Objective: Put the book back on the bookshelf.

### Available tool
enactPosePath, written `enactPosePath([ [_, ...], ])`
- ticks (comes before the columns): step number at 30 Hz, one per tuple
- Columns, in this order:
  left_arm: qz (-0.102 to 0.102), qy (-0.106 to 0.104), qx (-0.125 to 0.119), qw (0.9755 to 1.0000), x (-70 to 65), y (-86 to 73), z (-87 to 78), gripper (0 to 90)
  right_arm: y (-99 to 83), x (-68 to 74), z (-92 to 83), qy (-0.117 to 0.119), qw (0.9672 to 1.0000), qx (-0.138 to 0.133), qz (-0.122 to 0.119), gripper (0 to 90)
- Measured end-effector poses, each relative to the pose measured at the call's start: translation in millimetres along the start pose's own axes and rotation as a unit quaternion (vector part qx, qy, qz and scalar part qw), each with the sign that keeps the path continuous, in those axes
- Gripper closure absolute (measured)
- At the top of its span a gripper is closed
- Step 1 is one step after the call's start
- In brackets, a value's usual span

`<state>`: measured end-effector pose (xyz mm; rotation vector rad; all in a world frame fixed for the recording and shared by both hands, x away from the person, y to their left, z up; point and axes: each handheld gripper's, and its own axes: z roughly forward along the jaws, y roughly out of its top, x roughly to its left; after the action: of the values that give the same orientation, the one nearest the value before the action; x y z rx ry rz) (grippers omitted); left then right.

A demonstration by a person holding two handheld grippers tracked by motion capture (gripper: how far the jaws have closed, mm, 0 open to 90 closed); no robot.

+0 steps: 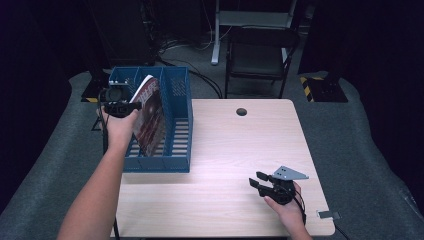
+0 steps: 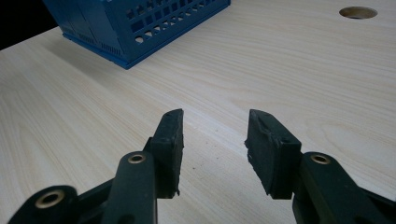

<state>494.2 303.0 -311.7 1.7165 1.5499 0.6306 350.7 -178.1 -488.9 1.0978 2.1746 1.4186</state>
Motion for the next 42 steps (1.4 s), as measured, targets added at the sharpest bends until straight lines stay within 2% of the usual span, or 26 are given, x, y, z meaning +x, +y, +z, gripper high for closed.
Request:
enactPosePath([
  [4, 0.006, -0.009, 0.007, 0.9999, -1.5, 0.1, -1.5, 80.3, 0.0, 0.4, 0.6, 0.001, 1.0000, 0.003, -0.002, 55.9],
  [11, 0.015, -0.007, 0.019, 0.9997, -2.4, 4.6, -6.7, 77.7, 0.0, 0.6, 0.5, 0.000, 1.0000, 0.002, 0.001, 55.9],
  [16, 0.025, -0.006, 0.024, 0.9994, -0.8, 7.8, -14.8, 78.2, -0.5, 0.6, 0.3, -0.002, 1.0000, -0.003, 0.005, 55.8],
  [18, 0.026, -0.007, 0.030, 0.9992, -0.1, 8.7, -17.1, 79.2, -0.1, 0.1, 0.0, 0.002, 1.0000, 0.004, -0.002, 55.8],
  [21, 0.034, 0.001, 0.040, 0.9986, 1.5, 10.6, -19.2, 81.9, -0.1, 0.7, 0.8, 0.003, 1.0000, 0.003, -0.002, 55.8],
  [24, 0.030, 0.003, 0.047, 0.9985, 2.5, 11.7, -20.7, 82.2, -0.2, 0.7, 0.8, 0.002, 1.0000, 0.004, -0.001, 55.8],
  [31, 0.036, 0.003, 0.053, 0.9979, 1.8, 12.5, -23.0, 82.0, -0.2, 0.1, 0.0, -0.001, 1.0000, 0.002, 0.003, 55.8],
  [39, 0.036, 0.004, 0.052, 0.9980, 2.7, 11.1, -24.4, 82.6, -0.4, 0.4, 0.4, 0.000, 1.0000, 0.003, -0.001, 55.7],
  [42, 0.030, 0.003, 0.051, 0.9983, 4.2, 10.8, -24.5, 83.3, -0.3, 0.4, -0.1, 0.001, 1.0000, 0.005, 0.000, 55.8],
])
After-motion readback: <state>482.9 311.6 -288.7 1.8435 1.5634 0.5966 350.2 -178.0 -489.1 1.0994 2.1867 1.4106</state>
